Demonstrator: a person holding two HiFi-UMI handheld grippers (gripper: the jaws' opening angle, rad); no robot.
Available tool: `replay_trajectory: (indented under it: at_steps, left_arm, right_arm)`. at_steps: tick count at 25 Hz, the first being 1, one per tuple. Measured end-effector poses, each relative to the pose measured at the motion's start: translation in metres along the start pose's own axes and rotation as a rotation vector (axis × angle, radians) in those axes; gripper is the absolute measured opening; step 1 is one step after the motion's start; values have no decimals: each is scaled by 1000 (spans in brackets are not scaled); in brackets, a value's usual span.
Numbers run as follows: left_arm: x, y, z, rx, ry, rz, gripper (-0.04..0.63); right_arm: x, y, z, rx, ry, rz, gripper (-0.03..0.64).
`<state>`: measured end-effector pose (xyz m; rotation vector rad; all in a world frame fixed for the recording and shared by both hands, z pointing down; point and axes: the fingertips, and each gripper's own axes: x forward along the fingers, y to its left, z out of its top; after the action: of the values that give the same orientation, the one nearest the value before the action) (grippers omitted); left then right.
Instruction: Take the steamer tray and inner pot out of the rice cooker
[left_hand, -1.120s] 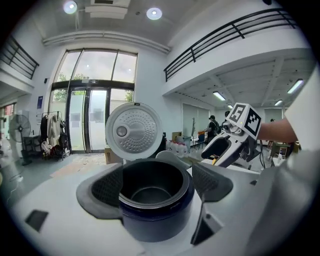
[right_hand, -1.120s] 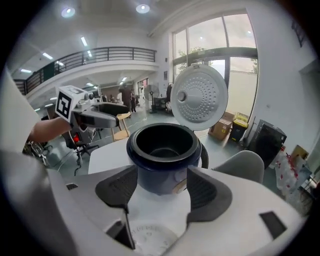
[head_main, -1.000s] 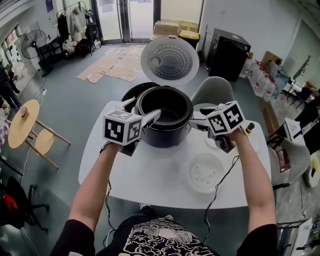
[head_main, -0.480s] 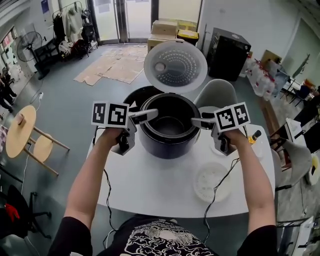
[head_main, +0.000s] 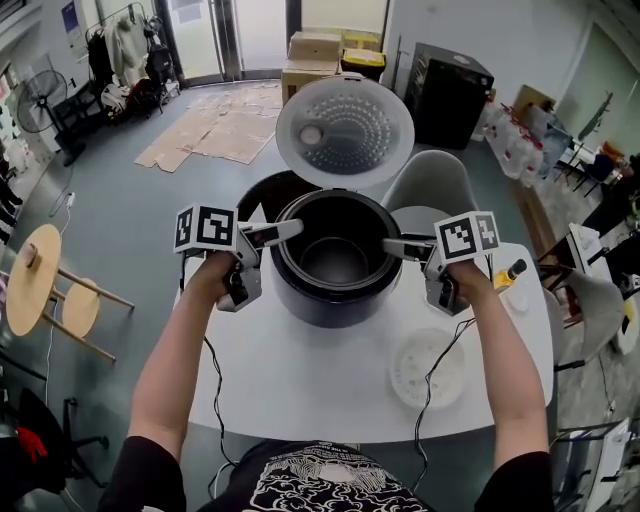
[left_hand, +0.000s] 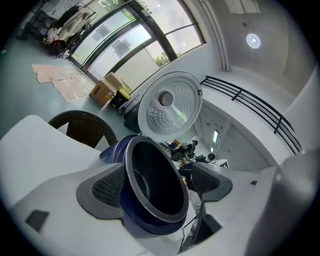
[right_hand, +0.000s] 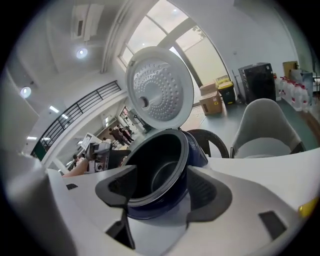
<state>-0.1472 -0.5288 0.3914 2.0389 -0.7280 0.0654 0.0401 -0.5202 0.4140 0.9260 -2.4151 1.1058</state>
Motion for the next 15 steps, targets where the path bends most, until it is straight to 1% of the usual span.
replay_trajectory:
  at_steps: [4, 9, 12, 15]
  left_arm:
    - [7, 9, -1, -44, 1, -32, 417]
    - [9, 11, -2, -63, 22, -68, 417]
    - [9, 11, -3, -71, 32, -78, 416]
    - [8, 13, -3, -84, 45, -73, 416]
  right_arm:
    - [9, -10, -4, 33, -1, 22, 323]
    - [18, -9, -4, 53, -2, 45, 315]
    - [18, -9, -4, 88, 2, 55, 307]
    - [17, -14, -4, 162, 0, 62, 256]
